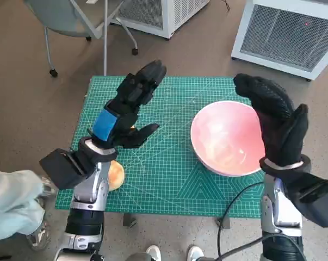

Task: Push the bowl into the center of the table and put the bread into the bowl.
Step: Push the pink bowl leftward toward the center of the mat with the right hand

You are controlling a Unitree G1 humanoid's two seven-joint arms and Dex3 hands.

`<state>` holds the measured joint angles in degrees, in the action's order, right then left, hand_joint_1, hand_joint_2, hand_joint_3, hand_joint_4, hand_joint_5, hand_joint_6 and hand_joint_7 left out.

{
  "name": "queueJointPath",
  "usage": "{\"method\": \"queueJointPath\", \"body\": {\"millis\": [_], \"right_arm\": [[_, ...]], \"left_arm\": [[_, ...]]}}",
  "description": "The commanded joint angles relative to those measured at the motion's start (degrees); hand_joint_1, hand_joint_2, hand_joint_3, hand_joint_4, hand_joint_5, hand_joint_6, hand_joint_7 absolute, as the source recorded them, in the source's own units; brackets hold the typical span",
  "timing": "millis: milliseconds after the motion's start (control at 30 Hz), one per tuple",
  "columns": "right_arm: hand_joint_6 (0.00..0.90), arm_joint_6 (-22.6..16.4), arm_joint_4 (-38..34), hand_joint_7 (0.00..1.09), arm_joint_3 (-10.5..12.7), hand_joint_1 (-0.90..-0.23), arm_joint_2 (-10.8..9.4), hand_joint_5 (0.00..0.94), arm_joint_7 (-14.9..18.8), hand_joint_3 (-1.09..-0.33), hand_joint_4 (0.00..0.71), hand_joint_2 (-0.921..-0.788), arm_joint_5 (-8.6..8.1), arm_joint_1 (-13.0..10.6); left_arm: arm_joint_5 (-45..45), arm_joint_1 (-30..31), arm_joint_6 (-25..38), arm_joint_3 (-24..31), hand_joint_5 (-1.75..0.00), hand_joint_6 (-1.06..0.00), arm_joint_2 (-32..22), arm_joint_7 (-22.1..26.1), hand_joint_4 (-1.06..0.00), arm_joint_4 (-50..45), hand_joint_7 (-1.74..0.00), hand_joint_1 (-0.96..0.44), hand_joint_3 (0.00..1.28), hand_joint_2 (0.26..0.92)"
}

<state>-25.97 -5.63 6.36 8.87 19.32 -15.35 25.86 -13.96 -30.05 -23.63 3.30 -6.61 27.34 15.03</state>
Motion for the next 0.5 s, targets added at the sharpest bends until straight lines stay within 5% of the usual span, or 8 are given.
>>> {"method": "queueJointPath", "body": {"millis": [33, 233, 500], "right_arm": [[-0.001, 1.0, -1.0, 0.45, -0.3, -0.663, 0.6, 0.000, 0.4, -0.709, 0.116, -0.921, 0.66, 0.1], [-0.001, 0.6, -1.3, 0.46, 0.9, -0.667, 1.7, 0.001, 1.7, -0.707, 0.117, -0.921, -0.65, -0.4], [-0.001, -1.9, -4.3, 0.47, 6.5, -0.648, 3.5, 0.002, 2.2, -0.701, 0.120, -0.921, -4.27, -1.9]], "left_arm": [[0.0, 0.6, 0.4, -0.4, 0.00, -0.08, 0.1, -0.3, -0.19, -1.2, -0.37, -0.50, 0.33, 0.921], [0.2, 1.5, -0.2, -0.4, 0.00, -0.07, 0.1, -0.6, -0.19, -1.9, -0.37, -0.51, 0.33, 0.921], [1.1, 2.7, -3.2, 0.7, 0.00, -0.07, 0.1, -2.1, -0.19, -1.2, -0.37, -0.52, 0.33, 0.921]]}}
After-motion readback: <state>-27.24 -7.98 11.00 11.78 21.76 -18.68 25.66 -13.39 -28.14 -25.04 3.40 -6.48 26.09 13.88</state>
